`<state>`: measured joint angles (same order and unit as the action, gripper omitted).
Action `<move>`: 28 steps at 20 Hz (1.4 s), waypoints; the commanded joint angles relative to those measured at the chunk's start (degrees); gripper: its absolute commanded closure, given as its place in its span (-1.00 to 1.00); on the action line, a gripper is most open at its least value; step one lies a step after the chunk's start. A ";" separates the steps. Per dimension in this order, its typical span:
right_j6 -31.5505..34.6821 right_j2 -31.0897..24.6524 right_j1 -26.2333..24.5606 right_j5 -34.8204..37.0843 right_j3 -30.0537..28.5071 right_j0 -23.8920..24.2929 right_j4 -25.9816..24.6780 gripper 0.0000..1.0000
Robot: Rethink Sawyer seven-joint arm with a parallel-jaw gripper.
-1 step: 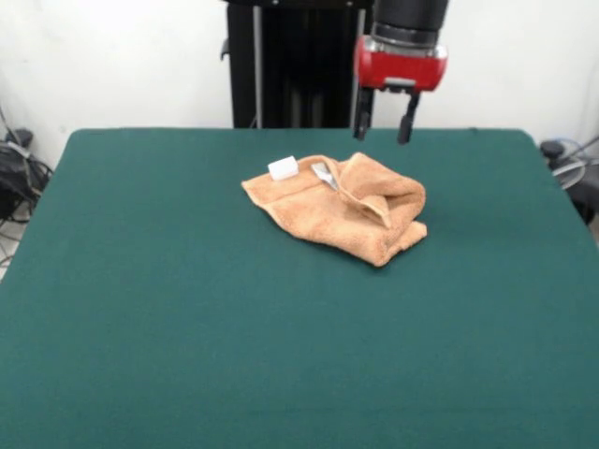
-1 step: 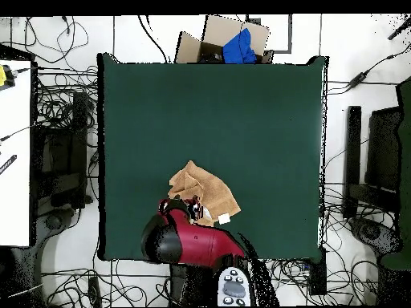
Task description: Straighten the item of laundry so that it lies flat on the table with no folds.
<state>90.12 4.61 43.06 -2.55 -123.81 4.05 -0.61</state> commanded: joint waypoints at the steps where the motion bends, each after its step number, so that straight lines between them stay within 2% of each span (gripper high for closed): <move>1: 10.22 -0.81 -5.47 -3.94 1.93 0.51 -1.04 -1.00; 15: 10.30 1.11 -6.50 -2.71 3.78 -2.80 1.13 -1.00; 28: 10.35 1.48 -9.13 -5.75 4.68 -2.49 0.39 -1.00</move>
<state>90.12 4.61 36.18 -4.06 -123.39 2.31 -0.57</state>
